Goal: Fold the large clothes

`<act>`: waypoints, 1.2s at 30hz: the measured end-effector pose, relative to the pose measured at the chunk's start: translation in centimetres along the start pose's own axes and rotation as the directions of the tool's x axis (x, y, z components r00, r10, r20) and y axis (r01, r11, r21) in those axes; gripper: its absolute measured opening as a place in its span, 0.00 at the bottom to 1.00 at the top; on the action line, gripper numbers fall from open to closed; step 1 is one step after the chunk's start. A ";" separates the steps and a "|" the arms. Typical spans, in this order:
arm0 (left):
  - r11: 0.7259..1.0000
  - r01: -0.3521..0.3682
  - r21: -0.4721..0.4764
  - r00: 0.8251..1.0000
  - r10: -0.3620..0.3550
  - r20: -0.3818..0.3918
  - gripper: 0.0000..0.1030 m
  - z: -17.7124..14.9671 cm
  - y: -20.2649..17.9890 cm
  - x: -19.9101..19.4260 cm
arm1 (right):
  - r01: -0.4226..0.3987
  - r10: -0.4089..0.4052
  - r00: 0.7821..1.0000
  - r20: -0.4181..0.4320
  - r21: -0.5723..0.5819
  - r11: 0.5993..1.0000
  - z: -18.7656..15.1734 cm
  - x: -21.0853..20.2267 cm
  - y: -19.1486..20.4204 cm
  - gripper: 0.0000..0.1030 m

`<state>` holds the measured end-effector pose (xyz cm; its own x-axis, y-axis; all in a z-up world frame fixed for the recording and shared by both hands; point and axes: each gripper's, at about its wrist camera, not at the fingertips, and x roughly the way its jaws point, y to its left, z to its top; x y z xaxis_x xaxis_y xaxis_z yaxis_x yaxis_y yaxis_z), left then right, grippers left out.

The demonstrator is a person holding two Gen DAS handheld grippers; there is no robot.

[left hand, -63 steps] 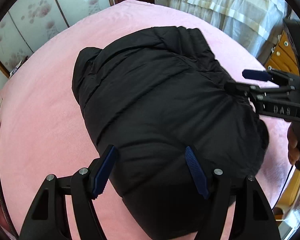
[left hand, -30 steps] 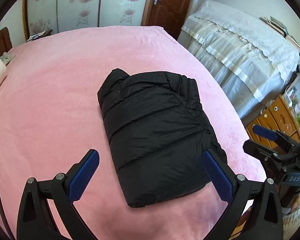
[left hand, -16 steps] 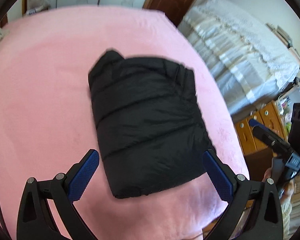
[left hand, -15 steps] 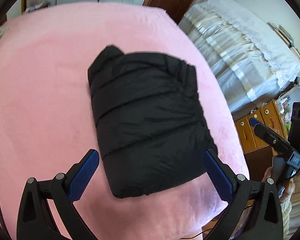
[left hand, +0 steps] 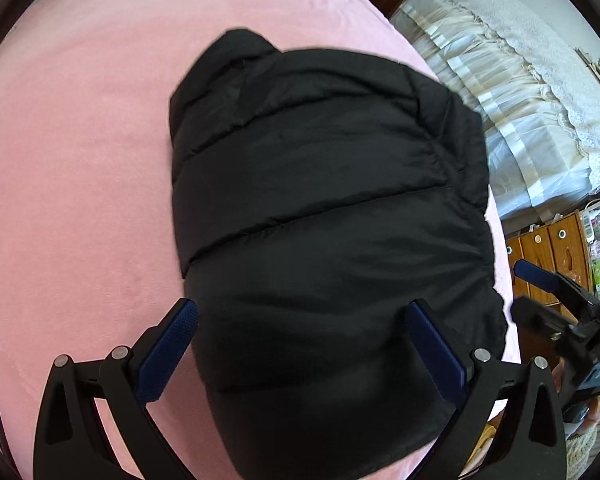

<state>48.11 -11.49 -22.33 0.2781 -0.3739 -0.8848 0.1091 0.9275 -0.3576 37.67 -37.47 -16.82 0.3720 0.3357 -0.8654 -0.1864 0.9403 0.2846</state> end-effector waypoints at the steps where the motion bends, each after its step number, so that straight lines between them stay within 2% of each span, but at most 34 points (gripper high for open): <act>1: 1.000 -0.003 0.001 1.000 0.003 -0.006 1.00 -0.1 0.0 0.5 | 0.021 -0.022 1.000 -0.010 -0.017 1.000 0.0 0.6 0.4 1.00; 5: 1.000 -0.016 0.015 1.000 0.016 -0.020 1.00 0.0 -0.2 1.9 | 0.146 -0.147 0.987 -0.061 -0.020 0.989 0.0 3.6 -0.3 1.00; 6: 1.000 -0.019 0.023 1.000 0.020 -0.022 1.00 0.1 -0.4 2.2 | 0.150 -0.150 0.986 -0.078 -0.001 0.989 0.0 4.1 -1.0 1.00; 10: 0.998 -0.031 0.056 0.999 0.033 -0.035 1.00 0.4 -1.3 3.2 | 0.058 -0.041 0.990 -0.134 0.124 0.991 -1.0 6.0 -4.9 1.00; 14: 0.996 -0.049 0.071 0.998 0.052 -0.045 1.00 0.6 -2.0 4.2 | -0.070 0.113 0.981 -0.157 0.257 0.964 -2.5 8.0 -8.2 1.00; 17: 0.996 -0.048 0.069 0.998 0.051 -0.048 1.00 0.6 -2.0 4.8 | -0.184 0.248 0.957 -0.148 0.348 0.919 -3.6 9.9 -10.1 1.00; 23: 0.999 0.001 0.049 0.998 0.002 -0.068 1.00 1.0 -0.3 6.4 | -0.354 0.438 0.894 -0.091 0.454 0.818 -4.9 13.0 -12.2 1.00; 26: 0.998 0.053 0.018 0.995 -0.052 -0.082 1.00 1.1 1.1 7.2 | -0.391 0.478 0.875 -0.076 0.468 0.792 -5.1 13.8 -12.3 1.00; 32: 0.992 0.125 0.013 0.989 -0.123 -0.084 1.00 1.3 2.7 8.3 | -0.442 0.536 0.840 -0.080 0.472 0.763 -5.0 15.0 -11.8 1.00; 36: 0.989 0.150 0.009 0.985 -0.148 -0.092 1.00 1.5 3.3 9.0 | -0.447 0.545 0.834 -0.086 0.473 0.759 -5.1 15.2 -12.1 1.00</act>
<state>52.40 -11.82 -31.06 0.1697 -0.5061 -0.8456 0.1581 0.8609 -0.4836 40.91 -44.02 -35.51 0.1308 0.7874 -0.6024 0.1220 0.5902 0.7980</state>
